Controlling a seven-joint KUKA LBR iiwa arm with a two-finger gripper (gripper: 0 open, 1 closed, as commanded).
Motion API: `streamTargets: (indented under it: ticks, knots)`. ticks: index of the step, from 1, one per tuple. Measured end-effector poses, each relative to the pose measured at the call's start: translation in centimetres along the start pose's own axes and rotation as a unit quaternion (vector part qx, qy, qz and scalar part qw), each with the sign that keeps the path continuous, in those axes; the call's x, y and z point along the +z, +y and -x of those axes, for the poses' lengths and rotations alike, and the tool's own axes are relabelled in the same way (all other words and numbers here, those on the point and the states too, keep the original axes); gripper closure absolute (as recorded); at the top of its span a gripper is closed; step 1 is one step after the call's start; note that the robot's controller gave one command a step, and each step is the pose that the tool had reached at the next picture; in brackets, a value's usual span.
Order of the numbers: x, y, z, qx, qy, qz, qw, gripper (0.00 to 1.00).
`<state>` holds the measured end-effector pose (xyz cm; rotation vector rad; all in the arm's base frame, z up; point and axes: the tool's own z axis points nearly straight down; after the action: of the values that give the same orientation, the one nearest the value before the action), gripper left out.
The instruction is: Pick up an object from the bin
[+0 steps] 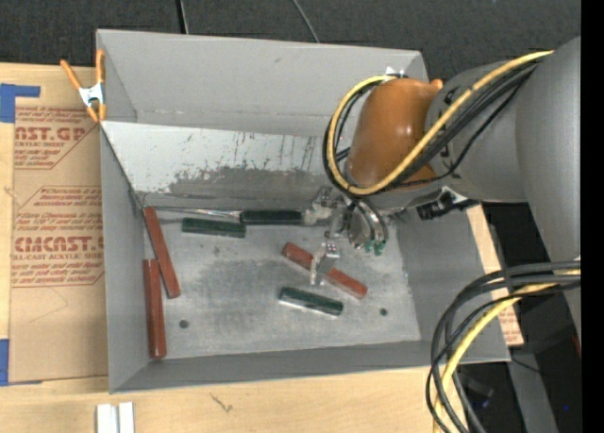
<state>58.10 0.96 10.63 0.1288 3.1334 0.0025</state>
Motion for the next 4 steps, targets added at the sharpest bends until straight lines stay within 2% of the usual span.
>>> streamTargets:
  ticks: [1, 2, 3, 4]
  knots:
    - [0.0, -1.1, -0.4, 0.017, 0.0038, -0.001, 0.9999, 0.0]
    - [0.5, -0.3, -3.4, 0.088, 0.0021, -0.001, 0.9961, 0.0]
    - [3.2, 0.1, -2.8, 0.109, -0.0004, 0.0, 0.9941, 0.0]
    - [2.9, -0.6, -0.8, 0.24, -0.0006, 0.003, 0.9706, 1.0]
